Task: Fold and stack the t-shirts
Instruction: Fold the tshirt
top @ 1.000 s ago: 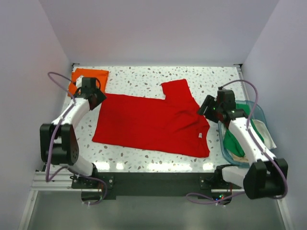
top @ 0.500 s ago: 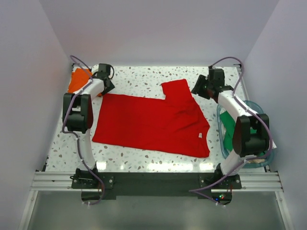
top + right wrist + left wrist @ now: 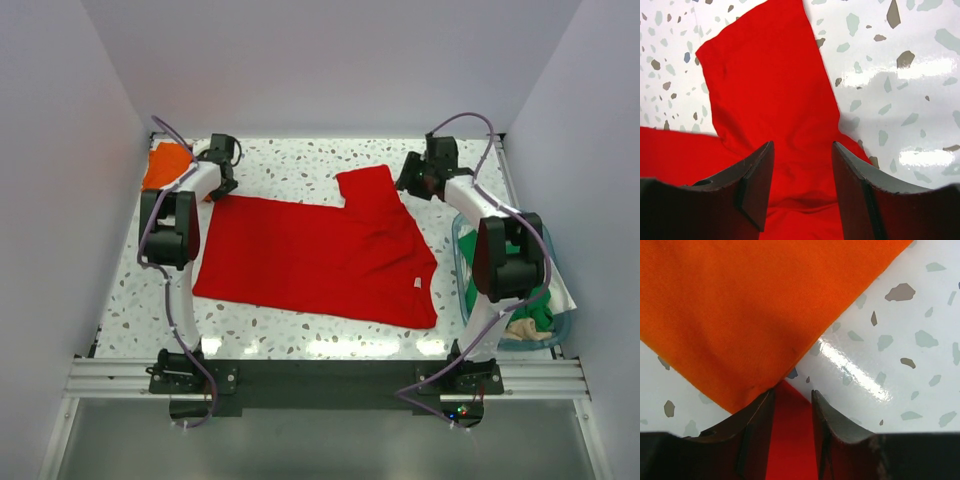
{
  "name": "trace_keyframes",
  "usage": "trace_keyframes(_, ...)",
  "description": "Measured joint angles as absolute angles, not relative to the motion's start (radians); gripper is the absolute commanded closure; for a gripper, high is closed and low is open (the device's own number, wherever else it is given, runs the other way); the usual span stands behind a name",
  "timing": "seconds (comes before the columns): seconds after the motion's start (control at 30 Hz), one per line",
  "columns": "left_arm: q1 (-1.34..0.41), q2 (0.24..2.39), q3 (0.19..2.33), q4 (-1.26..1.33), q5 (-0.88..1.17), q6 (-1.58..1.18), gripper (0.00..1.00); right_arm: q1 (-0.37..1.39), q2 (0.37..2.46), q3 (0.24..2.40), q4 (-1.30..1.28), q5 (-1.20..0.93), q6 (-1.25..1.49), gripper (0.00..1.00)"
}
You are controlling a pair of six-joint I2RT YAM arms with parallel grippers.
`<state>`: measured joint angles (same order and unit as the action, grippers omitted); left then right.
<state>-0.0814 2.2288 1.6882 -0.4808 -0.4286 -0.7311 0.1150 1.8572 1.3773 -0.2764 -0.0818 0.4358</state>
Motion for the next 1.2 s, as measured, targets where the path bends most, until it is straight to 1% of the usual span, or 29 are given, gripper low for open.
trace_keyframes(0.03, -0.081, 2.23, 1.69, -0.484, -0.43, -0.733, 0.63, 0.115, 1.869, 1.385, -0.276, -0.082, 0.435, 0.46)
trace_keyframes(0.07, -0.081, 2.231, 1.692, -0.486, -0.433, -0.734, 0.7, 0.115, 1.888, 1.398, -0.277, -0.082, 0.433, 0.46)
trace_keyframes(0.13, -0.081, 2.234, 1.694, -0.487, -0.436, -0.741, 0.76, 0.115, 1.929, 1.423, -0.277, -0.083, 0.429, 0.46)
trace_keyframes(0.17, -0.081, 2.234, 1.694, -0.487, -0.436, -0.74, 0.83, 0.115, 1.95, 1.437, -0.277, -0.084, 0.425, 0.46)
trace_keyframes(0.3, -0.081, 2.235, 1.694, -0.485, -0.435, -0.74, 0.94, 0.115, 2.036, 1.494, -0.279, -0.089, 0.411, 0.44)
trace_keyframes(0.33, -0.081, 2.235, 1.694, -0.484, -0.434, -0.74, 1.0, 0.115, 2.056, 1.508, -0.279, -0.088, 0.406, 0.44)
trace_keyframes(0.5, -0.081, 2.235, 1.694, -0.482, -0.429, -0.74, 1.0, 0.115, 2.127, 1.583, -0.288, -0.06, 0.376, 0.42)
trace_keyframes(0.73, -0.081, 2.216, 1.657, -0.449, -0.417, -0.739, 1.0, 0.117, 2.256, 1.781, -0.303, -0.011, 0.339, 0.43)
trace_keyframes(0.87, -0.081, 2.212, 1.649, -0.44, -0.412, -0.739, 1.0, 0.129, 2.305, 1.843, -0.33, 0.038, 0.321, 0.43)
trace_keyframes(1.2, -0.081, 2.195, 1.618, -0.41, -0.393, -0.739, 1.0, 0.245, 2.417, 2.0, -0.409, 0.197, 0.256, 0.44)
